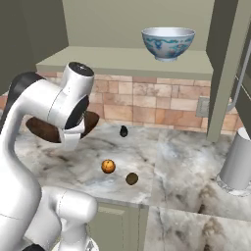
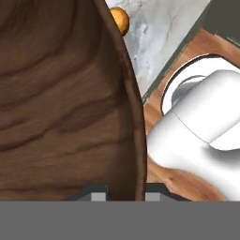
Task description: Pick both bowls and place them on the counter. Then place the kiwi in one bowl and place the orange in the other bowl.
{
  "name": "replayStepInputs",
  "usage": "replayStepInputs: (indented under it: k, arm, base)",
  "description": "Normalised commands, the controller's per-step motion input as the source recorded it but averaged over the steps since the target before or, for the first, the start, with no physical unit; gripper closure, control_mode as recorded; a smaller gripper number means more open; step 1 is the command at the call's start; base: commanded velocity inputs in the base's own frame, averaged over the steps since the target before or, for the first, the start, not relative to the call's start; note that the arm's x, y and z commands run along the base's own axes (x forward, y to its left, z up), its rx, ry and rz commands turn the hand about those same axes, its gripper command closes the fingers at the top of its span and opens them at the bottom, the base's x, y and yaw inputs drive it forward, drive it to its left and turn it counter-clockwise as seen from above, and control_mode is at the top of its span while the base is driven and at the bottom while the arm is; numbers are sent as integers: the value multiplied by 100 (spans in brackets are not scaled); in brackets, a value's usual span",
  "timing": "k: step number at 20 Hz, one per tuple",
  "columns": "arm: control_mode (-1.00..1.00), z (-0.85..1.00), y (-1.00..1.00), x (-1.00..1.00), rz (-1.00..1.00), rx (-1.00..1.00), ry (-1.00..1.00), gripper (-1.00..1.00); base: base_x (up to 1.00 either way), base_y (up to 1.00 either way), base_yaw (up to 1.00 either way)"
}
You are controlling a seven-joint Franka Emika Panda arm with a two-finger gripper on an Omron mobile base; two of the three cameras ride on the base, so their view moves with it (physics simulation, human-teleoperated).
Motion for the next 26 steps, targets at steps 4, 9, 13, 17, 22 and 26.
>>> replayStepInputs:
  k: [4, 9, 13, 17, 22, 26]
  arm:
    - [-100, -94, 31, 54, -3, 7, 2, 100]
    - [-100, -90, 46, 81, -1, -1, 13, 100]
    - [-100, -84, 41, 86, 0, -4, 6, 100]
    - [-100, -78, 28, 87, 0, 0, 1, 100]
    - [-100, -73, 15, 77, 0, 0, 1, 100]
    - [-100, -41, 2, 30, 0, 0, 0, 100]
  base:
    - [0, 0, 0]
    - [0, 0, 0]
    - [0, 0, 0]
    - [0, 0, 0]
    - [0, 0, 0]
    - [0, 0, 0]
